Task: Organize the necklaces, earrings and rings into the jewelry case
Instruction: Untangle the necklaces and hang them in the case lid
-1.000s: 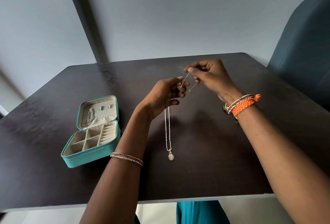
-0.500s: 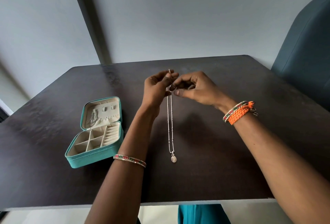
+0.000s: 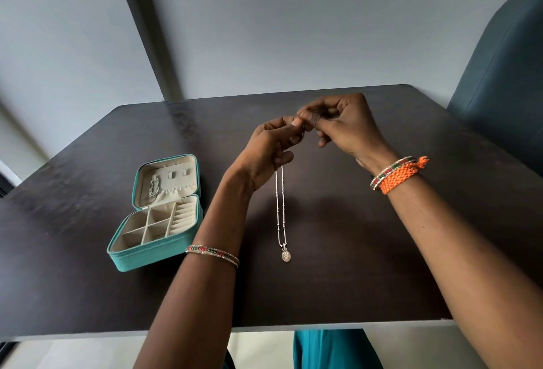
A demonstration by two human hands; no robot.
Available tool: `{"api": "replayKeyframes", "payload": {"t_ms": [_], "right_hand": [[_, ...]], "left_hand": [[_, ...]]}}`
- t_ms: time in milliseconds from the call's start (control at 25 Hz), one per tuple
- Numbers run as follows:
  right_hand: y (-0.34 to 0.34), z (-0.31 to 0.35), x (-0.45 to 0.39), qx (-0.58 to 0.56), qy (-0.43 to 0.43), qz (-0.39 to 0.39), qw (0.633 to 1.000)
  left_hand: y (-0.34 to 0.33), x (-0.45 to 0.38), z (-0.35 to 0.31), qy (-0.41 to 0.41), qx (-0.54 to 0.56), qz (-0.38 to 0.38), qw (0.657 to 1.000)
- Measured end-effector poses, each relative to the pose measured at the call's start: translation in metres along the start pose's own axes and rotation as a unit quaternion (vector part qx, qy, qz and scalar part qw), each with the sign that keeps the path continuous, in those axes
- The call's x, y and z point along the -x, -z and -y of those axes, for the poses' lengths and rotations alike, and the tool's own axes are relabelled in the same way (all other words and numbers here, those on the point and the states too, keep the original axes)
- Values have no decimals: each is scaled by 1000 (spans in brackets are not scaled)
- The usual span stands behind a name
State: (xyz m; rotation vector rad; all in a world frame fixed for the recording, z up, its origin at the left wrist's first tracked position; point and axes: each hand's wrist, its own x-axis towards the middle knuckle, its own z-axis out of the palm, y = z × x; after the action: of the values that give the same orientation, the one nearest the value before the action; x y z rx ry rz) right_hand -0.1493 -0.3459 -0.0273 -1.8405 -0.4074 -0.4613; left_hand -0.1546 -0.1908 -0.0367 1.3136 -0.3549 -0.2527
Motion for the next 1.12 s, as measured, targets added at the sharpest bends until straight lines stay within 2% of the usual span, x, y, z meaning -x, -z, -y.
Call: {"api": "replayKeyframes", "payload": {"t_ms": [160,280,360,440,520,720,800,840,880,960,1000,1040,1120], "right_hand": [[-3,-5,0,0,12,-61,998],[2,-8,-2,3,-43,-51,998],[8,-7,-4,-43,-131,11,990],[10,-4,-2,-129,-214,110,962],[8,-5,1,-144,-233,170,947],[-1,-9,2,-104,-239,92,961],[-4,-10,2,-86,-250,92,960],[-5,-10,2,-76,-253,95,960],[-7,-10,2,-69,-256,95,960],[-8,-10,1,-74,-262,88,958],[-7,-11,1,-78,-264,84,958],[-6,-11,1,-73,-266,81,958],[-4,-12,1,-34,-264,74,961]], "left_hand": [[0,0,2,-2,-17,-36,999],[-5,0,5,7,-9,-45,999],[-5,0,4,16,-11,-65,998],[-3,0,4,19,-13,-89,996],[-2,-1,5,25,-9,-112,993],[0,-3,5,60,12,-99,993],[1,-5,7,51,9,-135,989],[2,-6,10,16,-31,-173,984],[3,-7,12,-40,-119,-215,969],[3,-10,17,-155,-335,-269,889],[0,-9,18,-180,-401,-274,856],[-4,-8,17,-180,-437,-273,838],[-8,-9,18,-143,-465,-275,829]]}}
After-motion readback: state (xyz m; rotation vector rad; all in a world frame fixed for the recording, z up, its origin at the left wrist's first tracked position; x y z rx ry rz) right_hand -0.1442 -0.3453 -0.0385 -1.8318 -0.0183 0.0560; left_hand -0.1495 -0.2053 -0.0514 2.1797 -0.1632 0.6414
